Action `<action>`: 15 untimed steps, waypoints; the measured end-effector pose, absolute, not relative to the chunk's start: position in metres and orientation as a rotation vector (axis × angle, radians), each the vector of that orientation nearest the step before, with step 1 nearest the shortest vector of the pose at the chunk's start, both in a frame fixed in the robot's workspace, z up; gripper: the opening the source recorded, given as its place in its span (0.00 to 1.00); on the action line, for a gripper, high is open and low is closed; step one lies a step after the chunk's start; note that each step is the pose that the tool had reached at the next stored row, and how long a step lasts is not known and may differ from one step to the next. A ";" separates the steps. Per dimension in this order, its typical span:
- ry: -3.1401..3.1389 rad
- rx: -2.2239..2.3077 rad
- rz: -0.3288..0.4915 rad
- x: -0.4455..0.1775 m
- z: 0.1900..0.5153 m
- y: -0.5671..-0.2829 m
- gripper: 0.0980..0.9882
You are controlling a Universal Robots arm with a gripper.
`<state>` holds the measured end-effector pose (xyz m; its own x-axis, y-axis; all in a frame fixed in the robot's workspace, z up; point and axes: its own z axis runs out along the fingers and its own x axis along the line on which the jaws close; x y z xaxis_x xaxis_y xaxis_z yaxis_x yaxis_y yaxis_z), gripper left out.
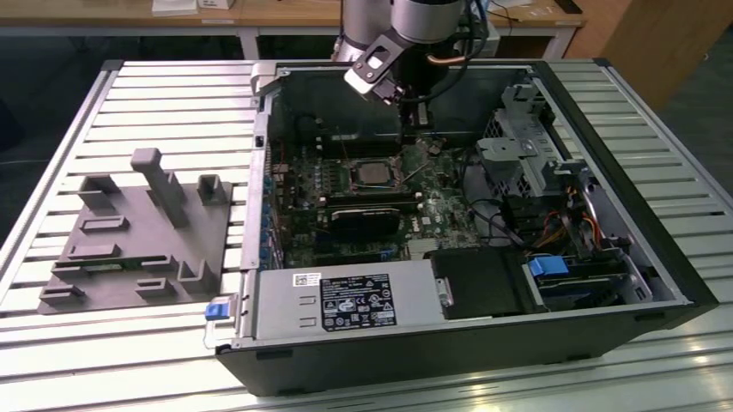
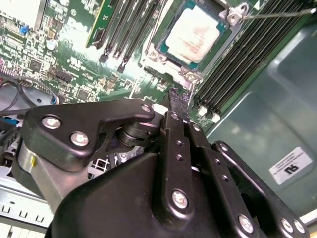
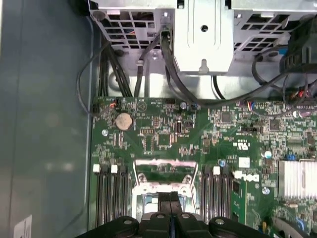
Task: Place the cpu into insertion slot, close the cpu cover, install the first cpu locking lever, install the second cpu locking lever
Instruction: 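Close the cpu cover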
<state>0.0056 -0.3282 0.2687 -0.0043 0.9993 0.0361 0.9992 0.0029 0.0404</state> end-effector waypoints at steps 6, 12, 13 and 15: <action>2.228 2.220 0.073 0.017 0.266 -0.328 0.01; 2.210 2.238 0.072 0.022 0.264 -0.327 0.01; 2.202 2.245 0.072 0.023 0.264 -0.327 0.01; 2.198 2.249 0.072 0.026 0.263 -0.327 0.01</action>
<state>0.0256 -0.3269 0.2627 0.0222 0.9991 0.0352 0.9993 -0.0232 0.0291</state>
